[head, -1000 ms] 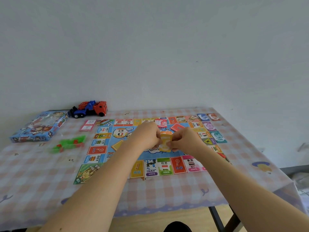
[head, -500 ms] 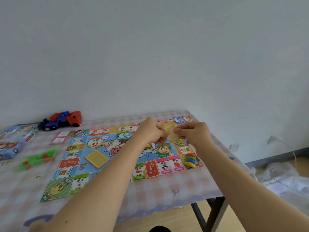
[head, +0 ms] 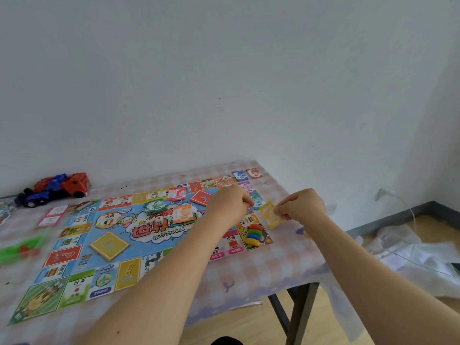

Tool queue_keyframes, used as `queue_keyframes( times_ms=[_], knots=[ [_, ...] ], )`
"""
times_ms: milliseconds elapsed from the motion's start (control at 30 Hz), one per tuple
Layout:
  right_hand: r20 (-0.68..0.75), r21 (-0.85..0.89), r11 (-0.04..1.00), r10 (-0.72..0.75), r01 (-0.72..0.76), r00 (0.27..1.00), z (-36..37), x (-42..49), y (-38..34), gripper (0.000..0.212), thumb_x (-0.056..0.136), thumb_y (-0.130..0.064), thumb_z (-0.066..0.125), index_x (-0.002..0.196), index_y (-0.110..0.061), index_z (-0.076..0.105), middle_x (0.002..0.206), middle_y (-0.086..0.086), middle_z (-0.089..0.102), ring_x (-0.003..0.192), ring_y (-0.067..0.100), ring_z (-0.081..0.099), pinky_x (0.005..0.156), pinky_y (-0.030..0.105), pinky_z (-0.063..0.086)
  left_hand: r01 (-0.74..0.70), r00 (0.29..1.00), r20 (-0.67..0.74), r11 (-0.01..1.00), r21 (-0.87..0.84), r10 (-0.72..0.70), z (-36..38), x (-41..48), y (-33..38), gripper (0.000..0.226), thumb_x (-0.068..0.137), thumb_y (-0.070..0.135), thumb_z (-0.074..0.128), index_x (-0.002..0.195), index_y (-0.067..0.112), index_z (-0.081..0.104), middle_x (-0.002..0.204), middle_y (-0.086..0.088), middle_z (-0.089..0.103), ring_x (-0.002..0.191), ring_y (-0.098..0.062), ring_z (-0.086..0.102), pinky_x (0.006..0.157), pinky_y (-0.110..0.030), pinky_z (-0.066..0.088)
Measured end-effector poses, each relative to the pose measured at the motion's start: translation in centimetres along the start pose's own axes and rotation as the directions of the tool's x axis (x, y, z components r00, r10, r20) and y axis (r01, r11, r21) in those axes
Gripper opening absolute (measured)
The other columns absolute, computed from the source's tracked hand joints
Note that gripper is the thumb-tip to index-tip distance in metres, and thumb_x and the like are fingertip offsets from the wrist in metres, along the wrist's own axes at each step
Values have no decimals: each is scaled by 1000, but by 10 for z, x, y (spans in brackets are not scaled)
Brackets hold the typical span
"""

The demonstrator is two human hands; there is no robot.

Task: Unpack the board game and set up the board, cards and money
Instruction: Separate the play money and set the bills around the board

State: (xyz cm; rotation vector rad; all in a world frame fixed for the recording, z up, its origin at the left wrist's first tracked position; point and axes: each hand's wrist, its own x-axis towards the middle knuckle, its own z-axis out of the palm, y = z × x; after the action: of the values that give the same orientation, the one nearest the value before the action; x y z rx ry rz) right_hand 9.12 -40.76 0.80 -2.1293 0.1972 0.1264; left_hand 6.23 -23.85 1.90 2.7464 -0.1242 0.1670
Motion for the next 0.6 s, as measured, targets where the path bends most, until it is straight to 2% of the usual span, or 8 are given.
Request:
queue_keyframes(
  times_ms=[67,133,367,600],
  knots=[
    [5,-31,1000,-4,4,1000,4,1,1,7,67,-15,79,71,-20,75,71,3,72,78,20,69,54,31,55,-10,999,46,1000,7,10,5,2,0,31,94,10,49,110,22,71,120,2,67,106,-14,62,87,-32,51],
    [-6,-67,998,-12,11,1000,9,3,2,11,65,-17,79,74,-22,75,76,2,72,79,19,66,59,31,55,-21,998,68,999,35,19,10,4,-2,32,93,7,50,111,23,71,123,1,65,110,-16,61,94,-37,51],
    [-34,-149,989,-22,16,999,17,9,2,15,63,-12,75,76,-21,75,78,3,70,76,21,64,59,31,55,-127,989,96,982,140,114,15,3,-1,37,91,5,49,110,27,71,118,-3,61,109,-20,55,90,-36,49],
    [-69,-220,975,-57,40,996,22,9,0,13,65,-10,69,74,-18,73,78,5,69,73,23,64,56,30,54,-161,980,144,969,187,135,17,4,1,35,93,8,50,109,31,71,122,-4,56,112,-24,50,86,-38,48]
  ],
)
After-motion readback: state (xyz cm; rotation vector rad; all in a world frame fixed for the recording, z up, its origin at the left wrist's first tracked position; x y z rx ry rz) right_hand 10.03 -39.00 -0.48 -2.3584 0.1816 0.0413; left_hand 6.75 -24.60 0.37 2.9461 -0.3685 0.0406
